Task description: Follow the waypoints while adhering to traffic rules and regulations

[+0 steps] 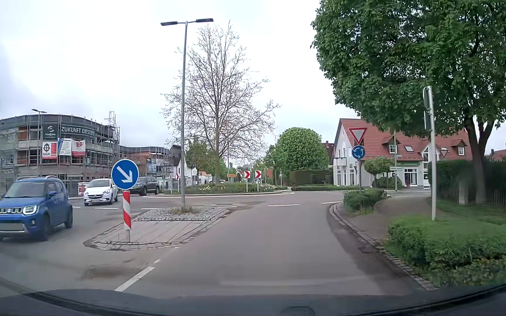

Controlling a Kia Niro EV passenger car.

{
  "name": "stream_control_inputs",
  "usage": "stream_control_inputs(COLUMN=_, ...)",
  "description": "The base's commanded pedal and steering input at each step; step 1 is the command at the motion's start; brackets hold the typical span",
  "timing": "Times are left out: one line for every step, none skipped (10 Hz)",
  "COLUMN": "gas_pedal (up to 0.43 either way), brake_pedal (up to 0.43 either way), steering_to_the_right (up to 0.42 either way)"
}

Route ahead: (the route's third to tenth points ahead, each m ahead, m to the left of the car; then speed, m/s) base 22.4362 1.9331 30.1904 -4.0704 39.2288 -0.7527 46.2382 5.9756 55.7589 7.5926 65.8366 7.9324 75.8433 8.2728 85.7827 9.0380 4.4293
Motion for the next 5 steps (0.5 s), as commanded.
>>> stream_control_inputs(gas_pedal=0.0, brake_pedal=0.0, steering_to_the_right=0.014)
stream_control_inputs(gas_pedal=0.0, brake_pedal=0.0, steering_to_the_right=0.014)
stream_control_inputs(gas_pedal=0.0, brake_pedal=0.0, steering_to_the_right=0.014)
stream_control_inputs(gas_pedal=0.0, brake_pedal=0.0, steering_to_the_right=0.014)
stream_control_inputs(gas_pedal=0.008, brake_pedal=0.0, steering_to_the_right=0.014)
